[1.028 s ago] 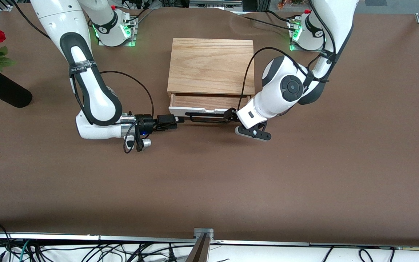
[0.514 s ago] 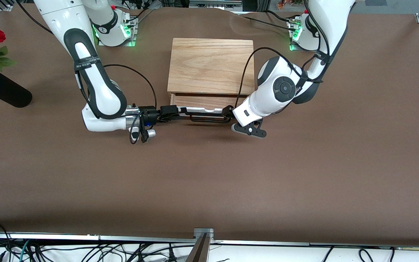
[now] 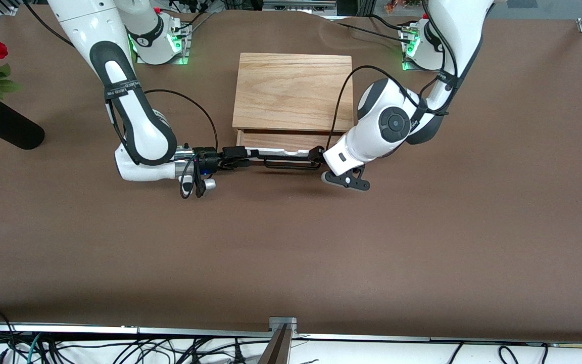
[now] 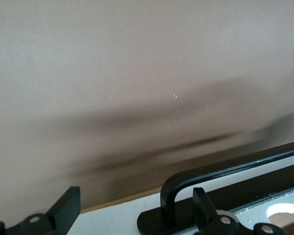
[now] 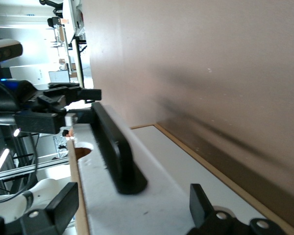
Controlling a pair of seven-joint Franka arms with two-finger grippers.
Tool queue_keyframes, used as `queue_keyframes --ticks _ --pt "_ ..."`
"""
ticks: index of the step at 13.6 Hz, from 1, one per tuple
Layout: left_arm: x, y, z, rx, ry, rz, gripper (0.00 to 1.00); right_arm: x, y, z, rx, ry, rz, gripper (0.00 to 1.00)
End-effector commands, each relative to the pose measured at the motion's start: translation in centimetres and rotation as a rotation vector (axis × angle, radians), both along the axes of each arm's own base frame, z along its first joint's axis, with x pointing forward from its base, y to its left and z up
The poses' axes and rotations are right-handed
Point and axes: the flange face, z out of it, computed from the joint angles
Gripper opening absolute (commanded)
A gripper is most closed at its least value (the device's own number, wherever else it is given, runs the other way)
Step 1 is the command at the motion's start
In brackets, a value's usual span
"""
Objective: Close drawer with both arms simultaneously
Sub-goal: 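Push the white drawer into the wooden box with both grippers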
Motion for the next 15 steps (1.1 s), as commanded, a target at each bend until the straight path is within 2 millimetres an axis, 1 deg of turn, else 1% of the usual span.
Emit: queue_keyframes --ticks 1,2,3,4,5,6,7,10,12,14,15 --pt "-2.8 -0.9 -0.8 0.019 0.107 -0.017 1.00 -1.3 0.8 -0.5 -0.049 -0.049 0.004 1.00" --pt "-3.3 -1.2 -1.0 0.029 0.133 -0.002 1.00 -1.5 1.2 -0.5 -0.057 -0.054 0.006 1.00" --pt "-4.1 -2.3 -0.8 0.028 0.150 0.004 1.00 -1.8 1.4 -0.4 -0.060 -0.052 0.008 1.00" --pt "-4.3 -2.5 -0.7 0.035 0.161 0.035 1.00 -2.2 1.4 -0.1 -0.064 -0.053 0.008 1.00" --pt "-4.5 -2.8 -0.8 0.039 0.171 0.050 1.00 -2.8 1.4 0.3 -0.076 -0.060 0.006 1.00" --pt "-5.1 -3.4 -0.6 0.036 0.175 0.043 1.00 -4.0 1.8 0.6 -0.088 -0.065 0.011 1.00" --pt "-5.2 -3.5 -0.6 0.040 0.183 0.039 1.00 -5.3 2.0 0.9 -0.100 -0.068 0.016 1.00" --pt "-5.7 -3.3 -0.7 0.059 0.218 0.024 1.00 -8.7 1.4 1.2 -0.134 -0.067 0.028 1.00" --pt "-5.7 -3.2 -0.7 0.061 0.223 0.023 1.00 -9.9 0.8 0.7 -0.144 -0.083 0.042 1.00" --pt "-5.5 -3.2 -0.2 0.057 0.217 0.025 1.00 -10.4 0.5 0.4 -0.148 -0.076 0.045 1.00" --pt "-5.0 -2.8 0.4 0.051 0.206 0.034 1.00 -10.4 0.5 0.4 -0.148 -0.076 0.045 1.00"
